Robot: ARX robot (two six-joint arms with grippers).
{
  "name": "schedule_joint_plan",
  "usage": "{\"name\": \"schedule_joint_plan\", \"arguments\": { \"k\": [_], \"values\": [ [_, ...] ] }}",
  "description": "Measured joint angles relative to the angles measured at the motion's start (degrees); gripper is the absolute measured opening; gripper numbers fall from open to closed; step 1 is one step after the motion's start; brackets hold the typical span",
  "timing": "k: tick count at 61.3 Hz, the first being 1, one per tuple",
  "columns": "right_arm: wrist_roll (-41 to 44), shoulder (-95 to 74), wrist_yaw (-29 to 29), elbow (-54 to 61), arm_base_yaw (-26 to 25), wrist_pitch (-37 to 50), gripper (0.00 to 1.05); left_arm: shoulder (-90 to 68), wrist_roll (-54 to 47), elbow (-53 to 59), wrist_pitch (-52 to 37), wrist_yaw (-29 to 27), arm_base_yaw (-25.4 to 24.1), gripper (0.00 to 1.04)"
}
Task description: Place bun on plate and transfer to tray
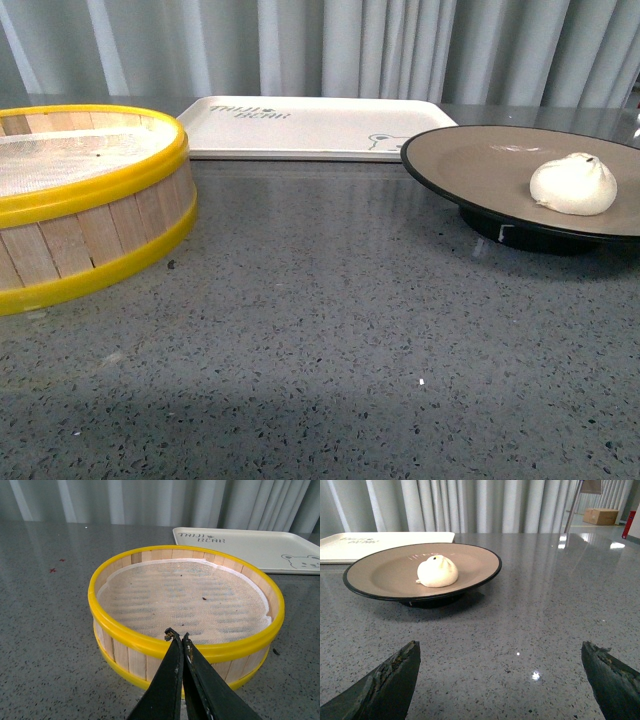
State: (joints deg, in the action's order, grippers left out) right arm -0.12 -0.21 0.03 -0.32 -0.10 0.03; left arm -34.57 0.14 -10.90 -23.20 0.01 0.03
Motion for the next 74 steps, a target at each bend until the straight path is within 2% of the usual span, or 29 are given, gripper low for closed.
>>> {"name": "schedule_joint_plan", "arguments": {
  "k": [28,74],
  "values": [
    [0.00,0.00,0.02,0.00,0.00,0.00,0.96,9.62,0.00,6.40,2.91,-0.02,-0.02,0.04],
    [0.00,0.00,0.02,0.00,0.00,0.00,0.96,22.45,0.00,9.42,10.93,-0.02,-0.02,0.04]
  ]
}}
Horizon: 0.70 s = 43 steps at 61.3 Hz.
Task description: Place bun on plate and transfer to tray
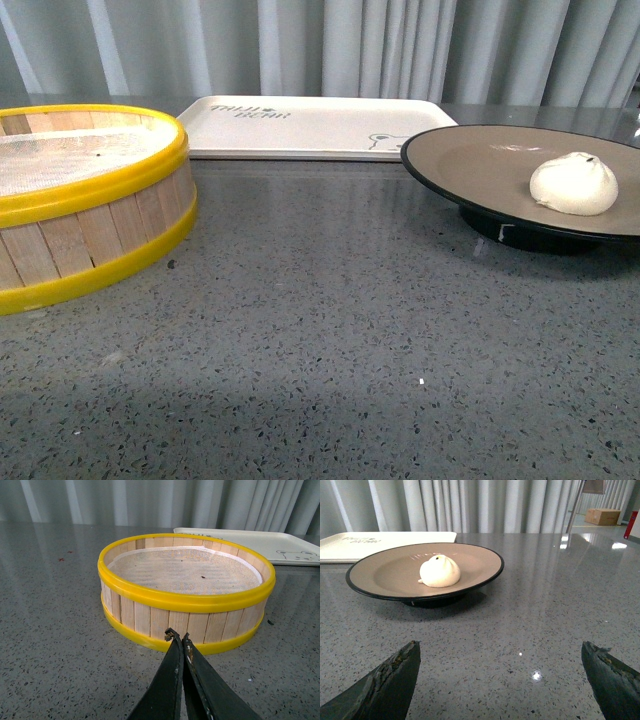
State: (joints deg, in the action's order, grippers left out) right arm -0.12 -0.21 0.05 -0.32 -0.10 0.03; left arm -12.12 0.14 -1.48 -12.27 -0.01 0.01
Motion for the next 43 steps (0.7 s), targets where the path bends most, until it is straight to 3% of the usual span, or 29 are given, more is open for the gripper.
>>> {"name": "schedule_joint_plan", "arguments": {
  "k": [11,16,28,38,43],
  "values": [
    [0.00,0.00,0.00,0.00,0.00,0.00,0.96,2.21,0.00,0.00,2.14,0.00,0.00,0.04],
    [0.00,0.00,-0.02,0.00,0.00,0.00,0.96,9.55,0.00,-0.02,11.47,0.02,0.00,0.04],
    [0.00,0.00,0.00,0.00,0.00,0.00,0.96,11.89,0.00,-0.02,12.24,0.02,0.00,0.04],
    [0.00,0.00,0.00,0.00,0.00,0.00,0.96,11.89,0.02,-0.02,12.24,0.02,0.00,0.41],
    [0.00,0.00,0.00,0.00,0.00,0.00,0.96,11.89,0.02,-0.02,12.24,0.02,0.00,0.54]
  ]
}}
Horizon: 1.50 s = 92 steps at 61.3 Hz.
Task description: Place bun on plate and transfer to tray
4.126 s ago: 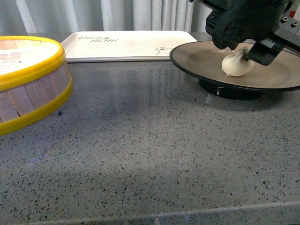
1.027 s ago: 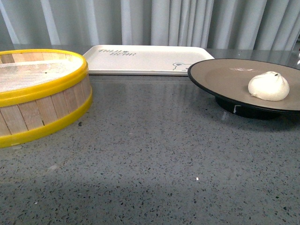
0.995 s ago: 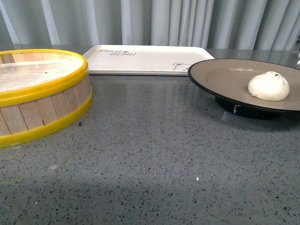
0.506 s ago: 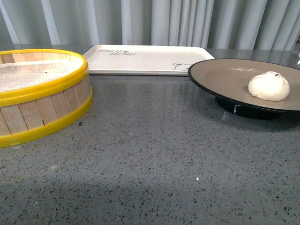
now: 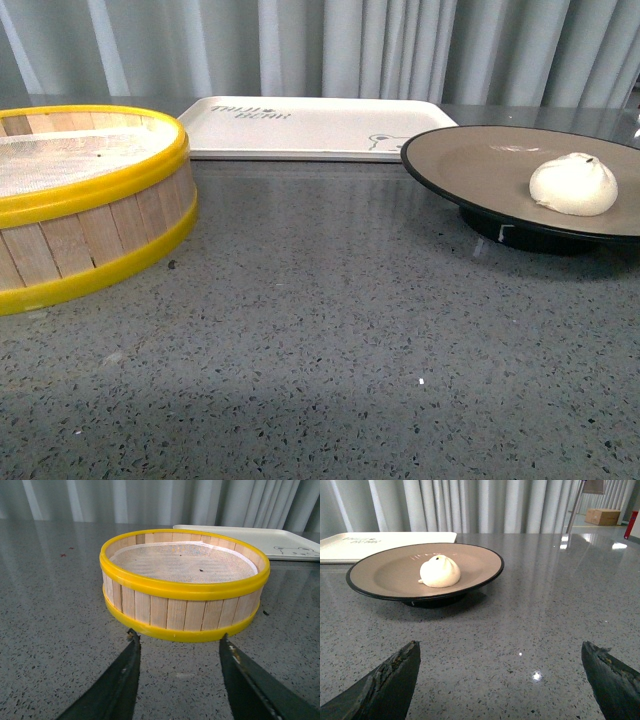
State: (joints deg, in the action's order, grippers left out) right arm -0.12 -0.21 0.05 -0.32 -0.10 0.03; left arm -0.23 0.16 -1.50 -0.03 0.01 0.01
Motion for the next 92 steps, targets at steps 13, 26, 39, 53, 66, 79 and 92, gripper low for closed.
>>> {"name": "schedule_joint_plan", "arguments": {
  "k": [13,26,39,53,66,79,92],
  "values": [
    [0.00,0.00,0.00,0.00,0.00,0.00,0.96,0.00,0.00,0.00,0.00,-0.02,0.00,0.87],
    [1.16,-11.47,-23.69,-4.92,5.29,0.00,0.96,0.00,0.00,0.00,0.00,-0.20,0.00,0.98],
    [-4.98,-38.03,-12.28,-17.94,-8.48,20.44,0.96,0.00,-0.02,0.00,0.00,-0.02,0.00,0.98],
    [-24.68,-60.30,0.68,-28.11,-14.51,21.11,0.96,0.00,-0.02,0.00,0.00,0.00,0.00,0.98],
    [-40.13,-70.73,9.03,-33.11,-14.16,20.31,0.96,0.00,-0.02,0.00,0.00,-0.02,0.00,0.98],
    [-49.16,-76.37,14.56,-35.32,-13.92,20.85,0.96,0.02,-0.02,0.00,0.00,0.00,0.00,0.98],
    [-56.28,-81.46,20.72,-37.03,-12.35,25.73,0.96,0.02,-0.02,0.00,0.00,0.00,0.00,0.98]
  ]
}}
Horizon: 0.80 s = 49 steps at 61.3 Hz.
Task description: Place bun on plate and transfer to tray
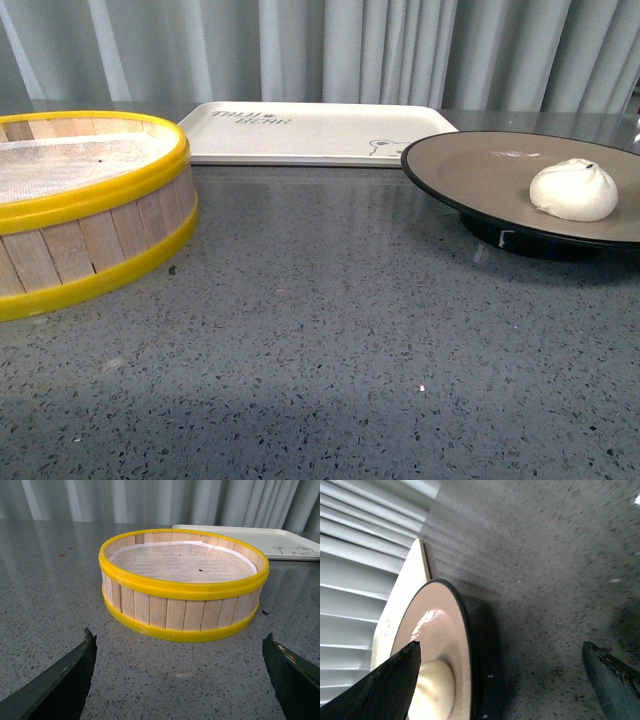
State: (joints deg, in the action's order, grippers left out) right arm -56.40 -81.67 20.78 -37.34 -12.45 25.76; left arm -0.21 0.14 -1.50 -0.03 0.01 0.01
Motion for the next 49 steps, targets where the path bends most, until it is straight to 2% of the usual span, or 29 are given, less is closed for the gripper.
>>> {"name": "schedule_joint_plan", "arguments": {
  "k": [28,49],
  "values": [
    [-11.41,-8.13,7.96,-4.09,2.16,5.79,0.96,-0.02,0.00,0.00,0.00,0.00,0.00,0.98],
    [-13.46,-10.58,8.70,-5.88,2.51,6.56,0.43,0.00,0.00,0.00,0.00,-0.02,0.00,0.98]
  ]
}}
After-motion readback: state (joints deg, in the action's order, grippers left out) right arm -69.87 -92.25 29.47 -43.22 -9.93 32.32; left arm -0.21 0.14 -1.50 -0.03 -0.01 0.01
